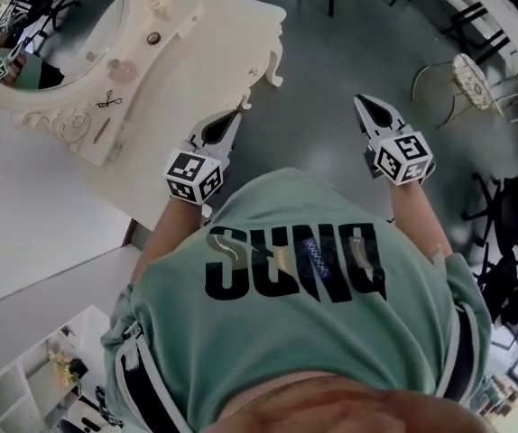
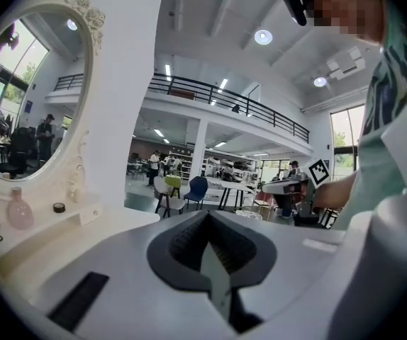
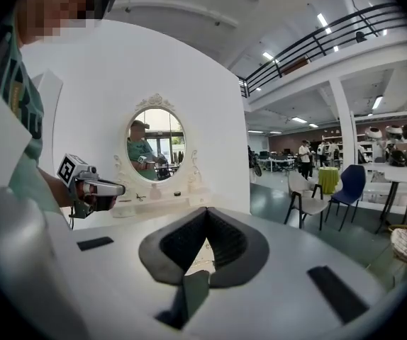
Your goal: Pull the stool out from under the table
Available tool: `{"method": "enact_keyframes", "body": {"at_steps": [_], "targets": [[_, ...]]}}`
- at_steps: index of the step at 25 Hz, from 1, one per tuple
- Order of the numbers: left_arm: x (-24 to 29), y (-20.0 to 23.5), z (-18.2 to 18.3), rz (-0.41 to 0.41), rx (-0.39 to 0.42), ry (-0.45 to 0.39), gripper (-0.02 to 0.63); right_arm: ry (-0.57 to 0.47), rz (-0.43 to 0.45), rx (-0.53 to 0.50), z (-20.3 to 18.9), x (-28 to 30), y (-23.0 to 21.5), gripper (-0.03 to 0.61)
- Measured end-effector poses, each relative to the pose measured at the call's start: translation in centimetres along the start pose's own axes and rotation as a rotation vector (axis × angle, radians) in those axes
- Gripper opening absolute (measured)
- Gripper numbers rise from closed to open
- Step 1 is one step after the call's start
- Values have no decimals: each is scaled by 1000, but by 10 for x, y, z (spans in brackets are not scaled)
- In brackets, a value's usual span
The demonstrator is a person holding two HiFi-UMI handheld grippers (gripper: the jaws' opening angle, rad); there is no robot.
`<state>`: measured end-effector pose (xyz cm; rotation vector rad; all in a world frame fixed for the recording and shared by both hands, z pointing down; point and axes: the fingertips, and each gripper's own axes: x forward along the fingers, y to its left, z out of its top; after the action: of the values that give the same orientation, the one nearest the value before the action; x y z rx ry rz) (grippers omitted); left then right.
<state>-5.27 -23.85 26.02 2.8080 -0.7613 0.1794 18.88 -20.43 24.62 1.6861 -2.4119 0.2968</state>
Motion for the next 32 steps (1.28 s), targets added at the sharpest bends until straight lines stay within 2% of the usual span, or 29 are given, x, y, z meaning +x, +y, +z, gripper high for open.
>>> {"method": "enact_keyframes", "body": {"at_steps": [4,6,10,15,25,32], "targets": [[26,8,6,174,-9,-26,-2,0,161,-73,8,36,-39,-6],[43,4,9,253,-41,-51,-2,10,230,-101,9,47,-60,-6],[71,-9,20,332,-65,-90,-2,3,314,-120,24,71,-93,-6],[77,-9,26,350,-55,-114,-2,-23,357,-116,32,91,-96,-6],[43,15,17,322,-39,-73,-2,-17,316,-106,20,105,-57,-6],[32,23,14,348,-44,-93,-2,-19,347,-110,20,115,-40,9]]}}
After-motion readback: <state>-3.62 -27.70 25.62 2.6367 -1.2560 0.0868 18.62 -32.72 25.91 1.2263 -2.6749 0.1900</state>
